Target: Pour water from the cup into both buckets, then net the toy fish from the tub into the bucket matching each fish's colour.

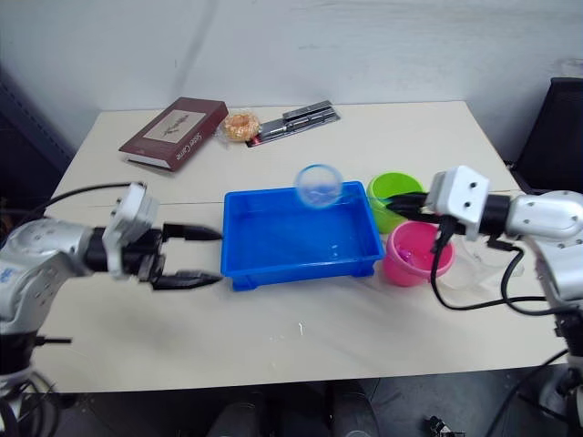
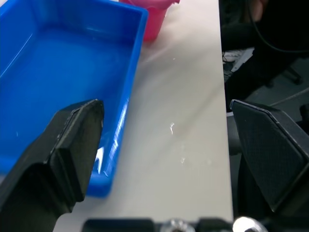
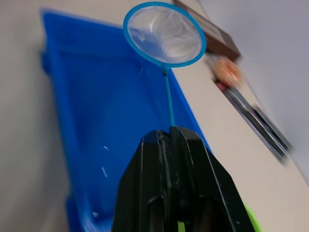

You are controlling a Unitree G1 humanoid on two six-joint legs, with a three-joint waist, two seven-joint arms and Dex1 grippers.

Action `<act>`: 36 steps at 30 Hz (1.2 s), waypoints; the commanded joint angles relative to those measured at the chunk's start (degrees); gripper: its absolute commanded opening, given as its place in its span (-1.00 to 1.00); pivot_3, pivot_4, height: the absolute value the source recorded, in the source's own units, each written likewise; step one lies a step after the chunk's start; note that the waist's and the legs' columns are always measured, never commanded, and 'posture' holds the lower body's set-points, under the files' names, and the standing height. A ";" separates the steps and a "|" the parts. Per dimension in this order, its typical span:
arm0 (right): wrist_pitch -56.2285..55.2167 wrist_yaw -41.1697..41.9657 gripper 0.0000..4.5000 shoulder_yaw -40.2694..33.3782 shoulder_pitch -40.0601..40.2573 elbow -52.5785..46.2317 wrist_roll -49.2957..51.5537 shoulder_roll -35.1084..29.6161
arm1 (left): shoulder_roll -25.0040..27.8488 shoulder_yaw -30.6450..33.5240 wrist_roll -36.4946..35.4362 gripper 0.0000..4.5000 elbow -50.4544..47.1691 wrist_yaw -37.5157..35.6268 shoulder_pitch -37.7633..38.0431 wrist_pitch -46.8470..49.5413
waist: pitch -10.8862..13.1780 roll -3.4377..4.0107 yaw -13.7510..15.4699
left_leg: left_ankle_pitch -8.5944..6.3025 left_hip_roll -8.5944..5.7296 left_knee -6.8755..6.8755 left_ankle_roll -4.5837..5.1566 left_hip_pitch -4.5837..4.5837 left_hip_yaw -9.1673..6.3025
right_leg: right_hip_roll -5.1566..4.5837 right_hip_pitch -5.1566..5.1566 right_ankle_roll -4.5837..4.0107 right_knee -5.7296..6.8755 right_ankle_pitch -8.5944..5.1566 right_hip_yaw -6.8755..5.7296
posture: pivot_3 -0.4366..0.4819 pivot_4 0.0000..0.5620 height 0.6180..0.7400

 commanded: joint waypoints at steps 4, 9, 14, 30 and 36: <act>-10.54 6.48 -1.00 9.81 6.51 -2.47 -10.39 6.19 | 3.01 8.66 2.17 1.00 -6.22 0.90 14.41 -3.81 | -0.04 -0.09 1.27 | -0.04 -0.09 -0.02 0.07 -0.03 -0.05 | -0.07 0.04 -0.04 -0.37 -0.02 -0.07 | -0.05 -0.47 1.00; -17.42 5.47 -1.00 15.54 7.98 3.59 -20.04 11.39 | 3.25 10.73 1.09 1.00 -8.69 3.00 16.89 -3.48 | -0.07 -0.13 1.12 | -0.03 -0.20 -0.01 0.16 -0.02 -0.05 | -0.18 0.06 0.01 -0.35 0.01 -0.05 | -0.05 -0.47 1.00; -27.52 1.88 -0.62 18.61 6.75 11.85 -30.56 14.22 | 3.34 12.03 0.00 1.00 -9.22 4.15 17.70 -2.55 | -0.07 -0.13 0.51 | -0.03 -0.17 -0.03 0.12 0.00 -0.03 | -0.11 0.05 0.00 -0.32 0.00 -0.07 | -0.05 -0.47 1.00; 11.66 -2.52 0.62 -35.78 32.83 2.32 2.68 2.41 | -3.30 13.09 -5.22 1.00 5.07 13.94 4.75 0.63 | -0.10 -0.16 2.26 | -0.06 -0.13 -0.08 0.13 0.00 -0.09 | -0.08 0.14 0.01 -0.35 0.01 -0.13 | -0.05 -0.47 1.00; 17.68 -6.87 0.62 -48.70 41.31 0.64 4.21 6.47 | -4.04 12.25 -5.42 1.00 6.73 13.74 3.42 -0.24 | -0.11 -0.16 1.48 | -0.07 -0.11 -0.14 0.12 0.11 0.05 | -0.03 0.14 0.02 -0.32 0.01 0.04 | -0.05 -0.47 1.00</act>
